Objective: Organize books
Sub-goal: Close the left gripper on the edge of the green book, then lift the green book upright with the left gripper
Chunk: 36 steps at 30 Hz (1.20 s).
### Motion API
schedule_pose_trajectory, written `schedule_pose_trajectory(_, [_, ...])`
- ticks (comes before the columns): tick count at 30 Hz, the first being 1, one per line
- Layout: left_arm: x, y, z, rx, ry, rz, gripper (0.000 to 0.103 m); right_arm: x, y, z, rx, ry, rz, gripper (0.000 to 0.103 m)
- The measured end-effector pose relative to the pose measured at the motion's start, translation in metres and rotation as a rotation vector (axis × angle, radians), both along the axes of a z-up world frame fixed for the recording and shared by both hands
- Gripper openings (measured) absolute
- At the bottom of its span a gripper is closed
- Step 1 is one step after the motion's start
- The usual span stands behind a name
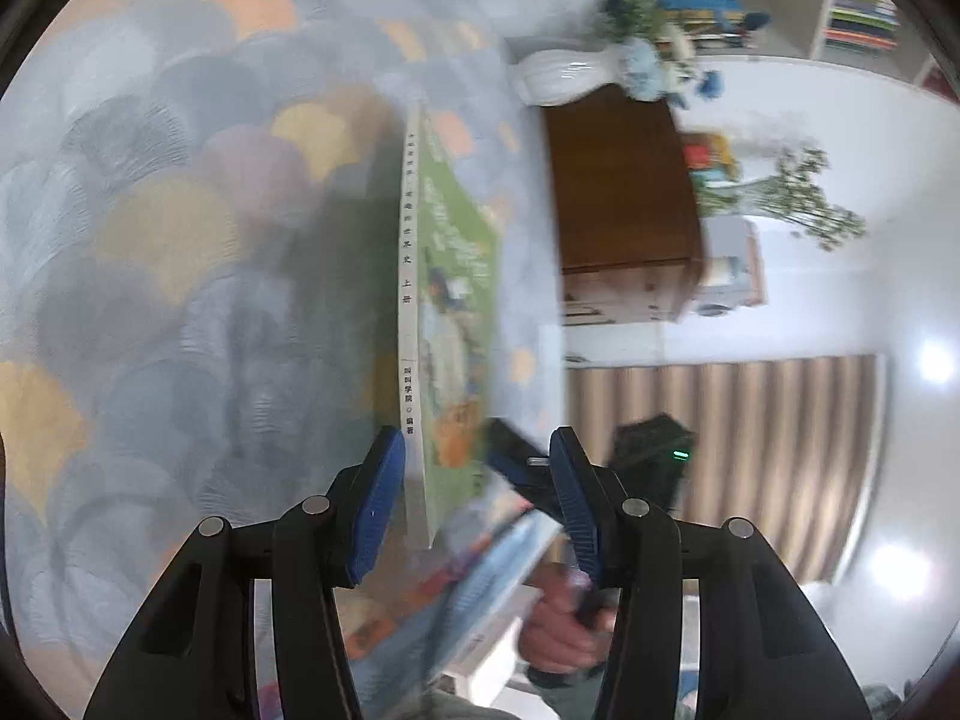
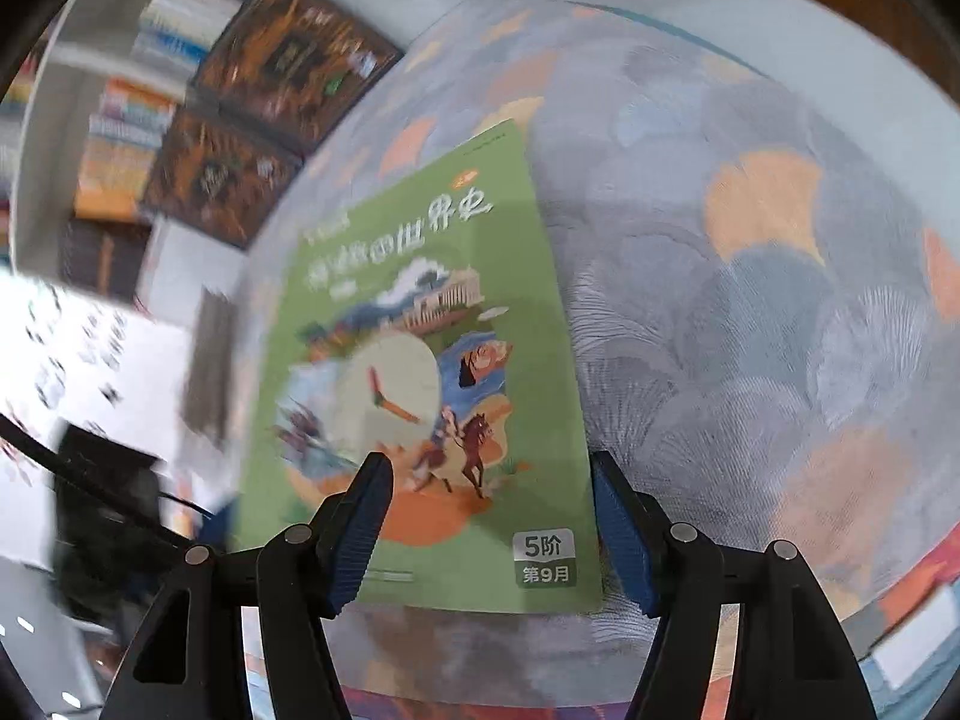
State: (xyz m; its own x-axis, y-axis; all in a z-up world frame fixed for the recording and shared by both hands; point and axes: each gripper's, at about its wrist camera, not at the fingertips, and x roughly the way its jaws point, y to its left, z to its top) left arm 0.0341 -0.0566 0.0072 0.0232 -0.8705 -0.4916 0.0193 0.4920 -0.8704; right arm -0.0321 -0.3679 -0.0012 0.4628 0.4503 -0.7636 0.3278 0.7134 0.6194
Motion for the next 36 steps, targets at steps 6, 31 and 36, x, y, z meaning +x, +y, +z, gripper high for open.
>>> schedule_pose_trajectory(6, [0.008, 0.002, -0.005, 0.028, 0.007, 0.023, 0.046, -0.003, 0.006, 0.003, -0.036, -0.008, 0.008, 0.065])
schedule_pose_trajectory(31, [0.006, -0.046, -0.005, 0.467, -0.154, -0.002, 0.042, 0.019, -0.005, 0.009, -0.006, 0.076, 0.062, 0.065])
schedule_pose_trajectory(36, [-0.007, -0.058, 0.001, 0.63, -0.233, -0.068, 0.042, 0.021, 0.001, 0.013, -0.102, 0.088, 0.103, 0.061])
